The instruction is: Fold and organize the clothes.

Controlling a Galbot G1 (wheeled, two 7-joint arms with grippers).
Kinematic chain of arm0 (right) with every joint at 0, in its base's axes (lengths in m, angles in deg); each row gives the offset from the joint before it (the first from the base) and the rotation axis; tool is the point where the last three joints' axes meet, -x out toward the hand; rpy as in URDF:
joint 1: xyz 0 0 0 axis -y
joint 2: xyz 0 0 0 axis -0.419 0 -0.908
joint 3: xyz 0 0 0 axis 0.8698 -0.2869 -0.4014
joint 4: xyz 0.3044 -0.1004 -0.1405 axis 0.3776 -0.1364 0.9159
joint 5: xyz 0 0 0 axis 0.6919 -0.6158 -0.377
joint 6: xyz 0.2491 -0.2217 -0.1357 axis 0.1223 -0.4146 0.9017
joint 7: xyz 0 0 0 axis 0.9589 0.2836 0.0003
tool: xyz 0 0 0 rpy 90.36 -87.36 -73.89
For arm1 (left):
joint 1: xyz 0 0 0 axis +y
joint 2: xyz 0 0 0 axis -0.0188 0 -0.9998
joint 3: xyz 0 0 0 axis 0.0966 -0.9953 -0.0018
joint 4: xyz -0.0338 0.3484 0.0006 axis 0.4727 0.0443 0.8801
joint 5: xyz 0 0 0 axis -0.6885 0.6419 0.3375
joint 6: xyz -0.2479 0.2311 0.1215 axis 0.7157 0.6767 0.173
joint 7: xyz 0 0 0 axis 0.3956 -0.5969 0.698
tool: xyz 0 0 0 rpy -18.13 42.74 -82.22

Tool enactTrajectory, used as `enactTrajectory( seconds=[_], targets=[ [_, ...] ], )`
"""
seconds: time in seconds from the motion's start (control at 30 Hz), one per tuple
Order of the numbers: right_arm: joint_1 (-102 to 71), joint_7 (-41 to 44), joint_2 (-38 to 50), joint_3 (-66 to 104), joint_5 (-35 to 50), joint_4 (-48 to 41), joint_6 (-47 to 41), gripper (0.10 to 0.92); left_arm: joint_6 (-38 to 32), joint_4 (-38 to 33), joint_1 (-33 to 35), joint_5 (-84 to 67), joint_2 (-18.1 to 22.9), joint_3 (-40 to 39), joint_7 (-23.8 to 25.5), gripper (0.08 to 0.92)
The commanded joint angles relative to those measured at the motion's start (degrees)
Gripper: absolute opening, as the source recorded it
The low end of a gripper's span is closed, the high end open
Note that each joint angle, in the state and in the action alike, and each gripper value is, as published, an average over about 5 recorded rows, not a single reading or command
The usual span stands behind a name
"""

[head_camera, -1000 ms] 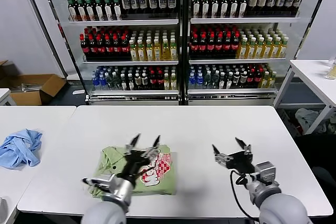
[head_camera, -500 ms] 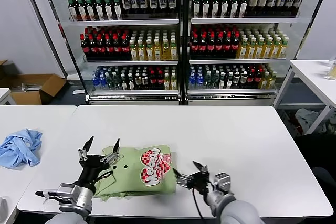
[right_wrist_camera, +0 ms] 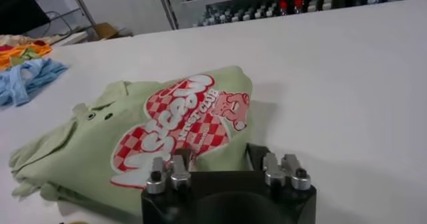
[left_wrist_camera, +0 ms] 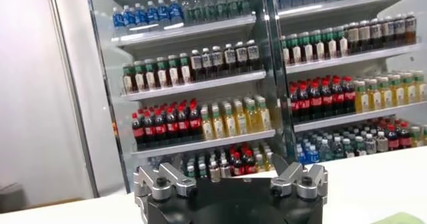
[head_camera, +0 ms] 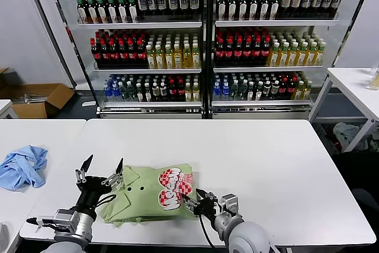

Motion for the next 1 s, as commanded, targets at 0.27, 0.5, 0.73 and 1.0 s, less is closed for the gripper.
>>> enactTrajectory(
  seconds=[0.27, 0.5, 0.73, 1.0],
  targets=[
    [2.23, 0.06, -2.65, -0.69, 1.27, -3.63, 0.14, 0.333, -0.18, 1.3, 0.46, 0.65, -0.52, 0.73, 0.1, 0.823],
    [2.72, 0.18, -0.54, 5.05, 1.22, 4.24, 0.16, 0.14, -0.98, 1.81, 0.57, 0.6, -1.16, 0.54, -0.02, 0.823],
    [-1.93, 0.56, 8.74, 15.92, 0.22, 7.14, 0.16, 0.114, -3.31, 3.51, -0.79, 0.42, -1.34, -0.07, -1.32, 0.822],
    [-12.05, 1.95, 10.58, 23.37, -3.76, 7.57, 0.67, 0.114, -5.08, 5.3, -2.08, 1.5, -0.54, -2.38, -0.29, 0.823]
  ],
)
